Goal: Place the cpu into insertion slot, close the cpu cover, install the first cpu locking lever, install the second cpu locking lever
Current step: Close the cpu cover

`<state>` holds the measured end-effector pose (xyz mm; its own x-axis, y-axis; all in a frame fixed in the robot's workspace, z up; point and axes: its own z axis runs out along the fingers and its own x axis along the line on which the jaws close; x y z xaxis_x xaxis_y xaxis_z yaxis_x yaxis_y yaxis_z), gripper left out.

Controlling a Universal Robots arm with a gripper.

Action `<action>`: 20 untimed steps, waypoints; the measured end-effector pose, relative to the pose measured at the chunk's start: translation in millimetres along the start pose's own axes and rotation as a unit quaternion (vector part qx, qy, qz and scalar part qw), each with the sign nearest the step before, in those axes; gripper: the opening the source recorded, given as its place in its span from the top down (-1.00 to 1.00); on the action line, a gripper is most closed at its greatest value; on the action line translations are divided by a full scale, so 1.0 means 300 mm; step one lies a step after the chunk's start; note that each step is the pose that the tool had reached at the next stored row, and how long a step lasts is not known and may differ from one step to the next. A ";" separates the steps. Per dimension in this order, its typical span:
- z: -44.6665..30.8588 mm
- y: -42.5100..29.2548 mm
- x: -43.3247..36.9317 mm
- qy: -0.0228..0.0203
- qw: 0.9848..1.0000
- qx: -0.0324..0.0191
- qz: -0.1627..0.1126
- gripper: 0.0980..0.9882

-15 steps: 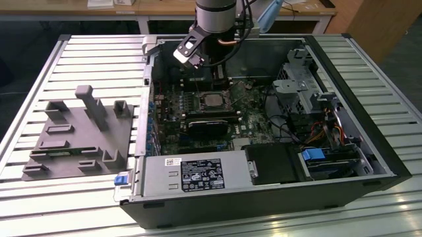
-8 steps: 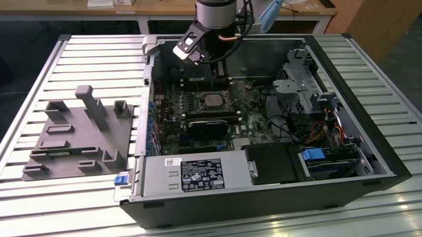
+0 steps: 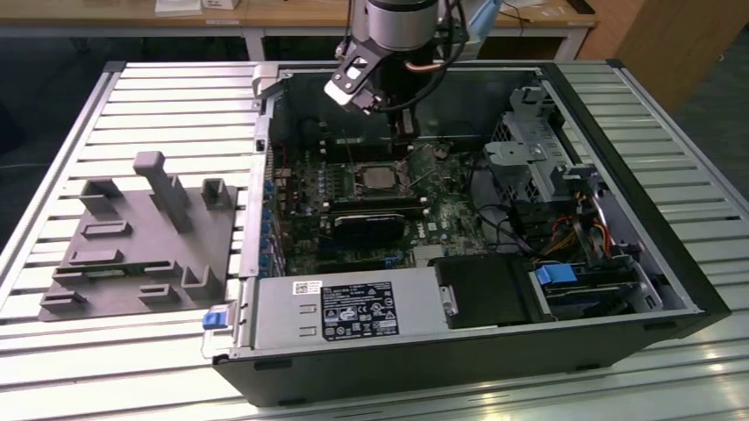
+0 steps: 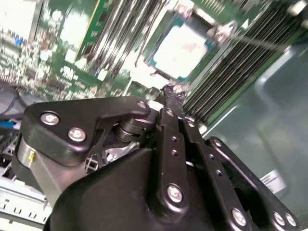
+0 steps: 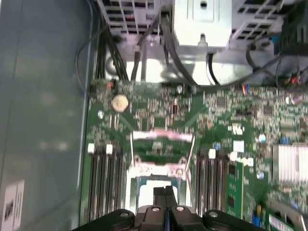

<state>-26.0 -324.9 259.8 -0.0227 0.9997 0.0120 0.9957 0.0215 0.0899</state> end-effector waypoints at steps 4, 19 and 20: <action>0.005 0.052 -0.001 0.000 1.000 0.000 0.000 0.99; 0.020 0.217 -0.005 0.000 1.000 0.000 0.000 0.99; 0.020 0.222 -0.005 0.000 1.000 0.000 0.000 0.99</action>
<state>40.9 -324.8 259.8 -0.0227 0.9997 0.0120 0.9957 0.0215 0.0897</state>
